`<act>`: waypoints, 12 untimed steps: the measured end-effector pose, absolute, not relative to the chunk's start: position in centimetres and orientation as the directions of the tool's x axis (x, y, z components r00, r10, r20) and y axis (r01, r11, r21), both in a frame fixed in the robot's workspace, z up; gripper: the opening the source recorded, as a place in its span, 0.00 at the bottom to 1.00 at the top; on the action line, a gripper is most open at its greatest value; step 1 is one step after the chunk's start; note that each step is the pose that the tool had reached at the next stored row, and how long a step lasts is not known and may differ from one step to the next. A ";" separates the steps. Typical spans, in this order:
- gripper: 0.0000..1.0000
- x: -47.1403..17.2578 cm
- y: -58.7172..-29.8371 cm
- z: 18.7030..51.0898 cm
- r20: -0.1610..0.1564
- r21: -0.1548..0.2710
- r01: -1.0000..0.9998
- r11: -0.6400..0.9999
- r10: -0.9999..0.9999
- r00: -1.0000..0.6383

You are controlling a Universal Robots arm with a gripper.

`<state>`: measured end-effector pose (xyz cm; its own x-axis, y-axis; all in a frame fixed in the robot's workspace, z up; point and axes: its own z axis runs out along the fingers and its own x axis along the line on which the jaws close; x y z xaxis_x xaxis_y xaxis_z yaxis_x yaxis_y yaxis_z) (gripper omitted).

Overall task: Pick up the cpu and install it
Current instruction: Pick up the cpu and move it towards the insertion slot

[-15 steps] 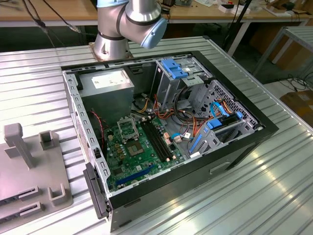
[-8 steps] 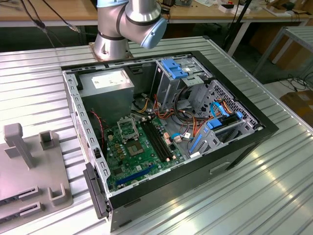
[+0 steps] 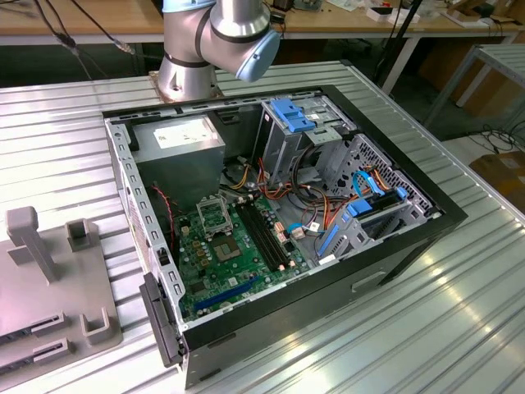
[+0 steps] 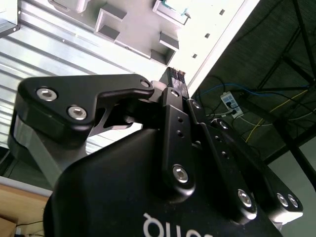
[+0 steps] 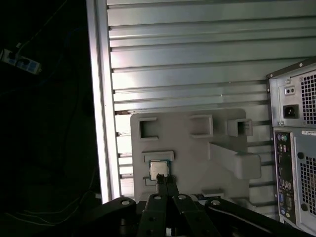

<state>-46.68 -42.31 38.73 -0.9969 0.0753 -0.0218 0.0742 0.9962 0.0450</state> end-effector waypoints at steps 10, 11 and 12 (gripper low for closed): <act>0.11 -46.8 -43.8 38.1 -0.021 0.045 0.074 0.996 0.075 -0.997; 0.11 -46.8 -43.9 38.0 -0.021 0.045 0.074 0.996 0.075 -0.997; 0.11 -46.8 -43.9 38.0 -0.021 0.045 0.074 0.996 0.075 -0.997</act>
<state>-46.84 -43.85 38.04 -0.9969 0.0753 -0.0213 0.0743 0.9962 0.0447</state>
